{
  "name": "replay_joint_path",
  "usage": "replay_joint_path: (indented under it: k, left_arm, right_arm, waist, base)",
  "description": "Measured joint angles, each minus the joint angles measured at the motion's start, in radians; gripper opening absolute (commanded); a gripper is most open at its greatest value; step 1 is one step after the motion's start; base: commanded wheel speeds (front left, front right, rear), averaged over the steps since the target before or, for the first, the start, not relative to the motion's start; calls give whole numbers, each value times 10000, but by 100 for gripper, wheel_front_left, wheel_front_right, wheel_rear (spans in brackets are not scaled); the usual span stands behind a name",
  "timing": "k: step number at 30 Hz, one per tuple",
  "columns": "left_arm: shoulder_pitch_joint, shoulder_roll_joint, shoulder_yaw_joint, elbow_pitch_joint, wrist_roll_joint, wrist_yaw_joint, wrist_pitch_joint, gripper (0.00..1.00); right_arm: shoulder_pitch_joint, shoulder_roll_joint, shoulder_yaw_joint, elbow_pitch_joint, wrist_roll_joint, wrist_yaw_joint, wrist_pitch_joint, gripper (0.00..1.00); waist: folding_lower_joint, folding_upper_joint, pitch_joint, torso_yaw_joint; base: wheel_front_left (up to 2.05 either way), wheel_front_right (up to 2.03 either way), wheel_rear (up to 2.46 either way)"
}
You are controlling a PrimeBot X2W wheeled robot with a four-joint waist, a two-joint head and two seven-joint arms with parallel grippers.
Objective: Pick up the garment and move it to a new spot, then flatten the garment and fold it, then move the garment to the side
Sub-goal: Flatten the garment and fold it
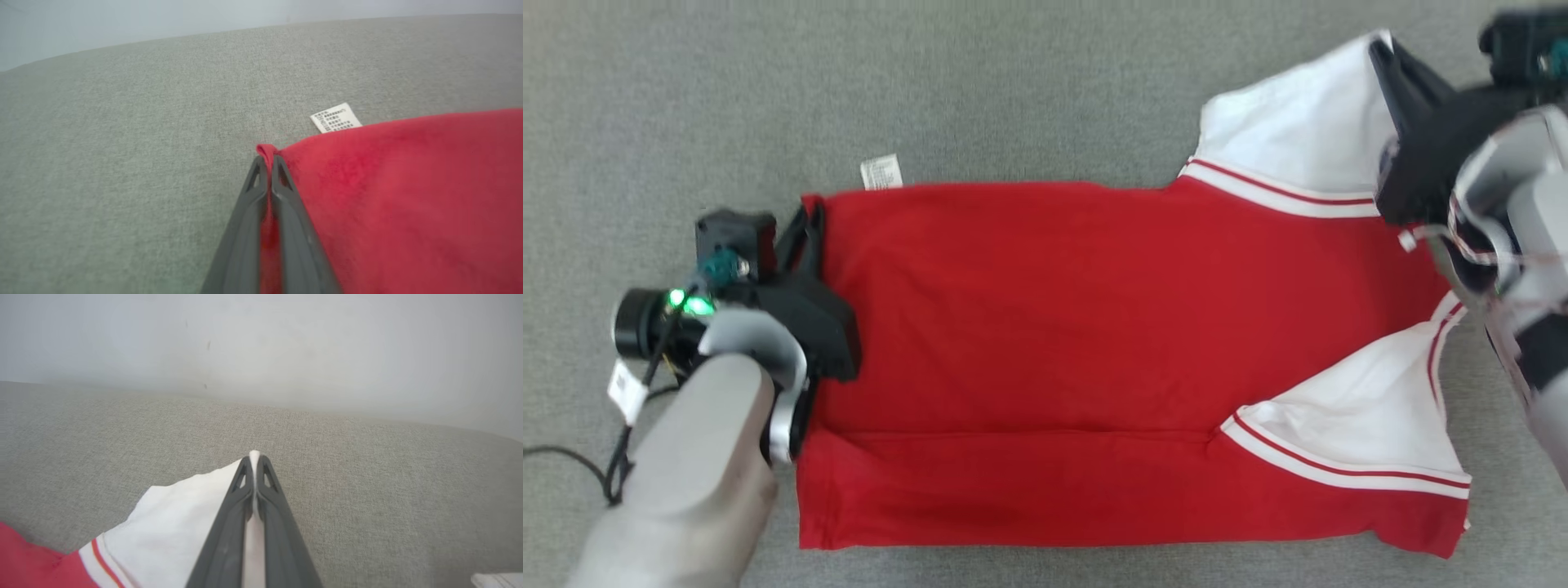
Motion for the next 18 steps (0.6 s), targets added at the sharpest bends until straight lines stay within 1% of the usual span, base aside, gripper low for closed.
replay_joint_path:
  k: [5, 7, 12, 18]
  left_arm:
    - [831, -12, 84, -343, -259, 146, -387, 0]
    - [1194, 69, 84, -447, -274, 180, -545, 0]
    - [2018, 316, 111, -780, -284, 349, -1047, 0]
    - [2844, 495, 180, -1333, -268, 552, -1473, 0]
  right_arm:
    - [1749, -740, -35, -1304, 708, 0, -249, 0]
    - [2553, -859, -142, -1822, 974, 0, -251, 0]
    - [4434, -972, -591, -3051, 1112, 0, -144, 0]
    - [6218, -761, -1507, -4391, 825, 0, 274, 0]
  waist:
    - [-3, -2, -526, -88]
    - [-4, -2, -743, -130]
    - [-5, -4, -1311, -267]
    - [-6, -5, -1909, -487]
  base:
    - [0, 0, 0]
    - [0, 0, 0]
    - [0, 0, 0]
    - [0, 0, 0]
